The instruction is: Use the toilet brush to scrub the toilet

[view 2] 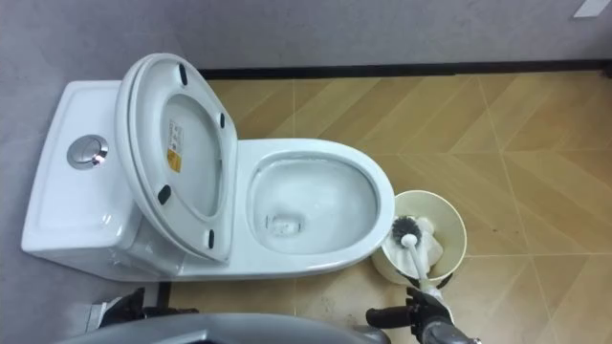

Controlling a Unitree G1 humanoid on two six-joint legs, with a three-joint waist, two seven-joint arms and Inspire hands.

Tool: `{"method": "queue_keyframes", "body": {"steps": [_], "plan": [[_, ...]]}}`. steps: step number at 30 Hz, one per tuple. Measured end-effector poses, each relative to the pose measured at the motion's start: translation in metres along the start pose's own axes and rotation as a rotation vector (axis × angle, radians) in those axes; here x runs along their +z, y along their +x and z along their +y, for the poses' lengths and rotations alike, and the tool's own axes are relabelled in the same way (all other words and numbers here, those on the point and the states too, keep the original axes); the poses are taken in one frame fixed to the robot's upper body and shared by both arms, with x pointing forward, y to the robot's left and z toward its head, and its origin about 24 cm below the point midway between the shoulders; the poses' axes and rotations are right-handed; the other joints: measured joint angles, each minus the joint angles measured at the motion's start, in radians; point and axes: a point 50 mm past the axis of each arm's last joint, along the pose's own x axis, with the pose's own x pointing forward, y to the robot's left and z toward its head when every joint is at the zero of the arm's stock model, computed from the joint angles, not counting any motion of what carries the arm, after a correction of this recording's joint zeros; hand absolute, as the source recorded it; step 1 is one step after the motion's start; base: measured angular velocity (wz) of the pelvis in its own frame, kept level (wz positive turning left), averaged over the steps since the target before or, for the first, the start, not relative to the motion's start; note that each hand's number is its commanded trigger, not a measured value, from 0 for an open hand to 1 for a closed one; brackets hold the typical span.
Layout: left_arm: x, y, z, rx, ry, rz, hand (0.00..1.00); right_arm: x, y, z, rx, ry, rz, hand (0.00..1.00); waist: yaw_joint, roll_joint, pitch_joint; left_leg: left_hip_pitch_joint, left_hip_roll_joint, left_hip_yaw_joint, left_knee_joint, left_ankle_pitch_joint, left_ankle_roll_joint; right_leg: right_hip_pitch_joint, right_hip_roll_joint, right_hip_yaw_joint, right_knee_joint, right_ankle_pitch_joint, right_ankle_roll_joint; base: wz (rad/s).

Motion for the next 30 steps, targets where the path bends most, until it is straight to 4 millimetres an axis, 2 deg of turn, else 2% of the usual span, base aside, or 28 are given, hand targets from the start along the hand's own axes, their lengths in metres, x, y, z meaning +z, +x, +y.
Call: {"method": "queue_keyframes", "body": {"steps": [8,13,18,21,25,30], "plan": [[-0.003,0.0,0.0,0.002,-0.02,0.004,0.0,-0.001,0.0,-0.001,0.008,0.006,-0.001,0.0,-0.001,0.005,-0.0001,0.005,0.0,0.0,-0.002,0.0,0.0,0.001,-0.001,0.0,0.0,0.0,0.0,0.0],[-0.003,-0.001,0.0,0.006,-0.022,0.002,0.0,-0.001,0.0,-0.001,0.0,-0.002,-0.008,0.0,0.0,0.007,0.0033,0.005,-0.001,0.0,-0.002,0.0,0.0,0.0,-0.002,-0.003,0.001,0.0,0.0,0.0],[-0.002,0.0,-0.001,0.003,-0.056,-0.002,0.0,0.005,0.0,-0.001,-0.035,-0.076,-0.03,0.0,0.003,0.012,0.0032,0.001,0.0,0.0,0.0,0.0,0.0,-0.003,-0.001,-0.004,0.001,0.0,0.0,0.0],[0.0,0.0,-0.001,0.002,-0.052,-0.018,0.0,0.01,0.0,-0.001,-0.058,-0.098,-0.051,0.0,0.005,0.016,-0.001,-0.016,0.0,-0.001,0.006,0.0,0.0,-0.018,-0.003,-0.012,0.003,0.0,0.0,0.0],[0.001,-0.001,-0.001,0.002,-0.051,-0.032,0.0,0.013,0.0,-0.003,-0.093,-0.137,-0.067,0.0,0.009,0.015,-0.0003,-0.03,0.0,-0.002,0.011,0.0,0.0,-0.032,-0.004,-0.015,0.006,0.001,0.0,0.0],[0.007,0.0,-0.001,0.002,-0.05,-0.051,0.0,0.028,0.001,-0.007,-0.176,-0.174,-0.111,0.0,0.004,0.016,0.0006,-0.06,-0.002,-0.006,0.015,0.003,0.004,-0.062,-0.007,-0.021,0.02,0.001,0.0,0.02]]}}
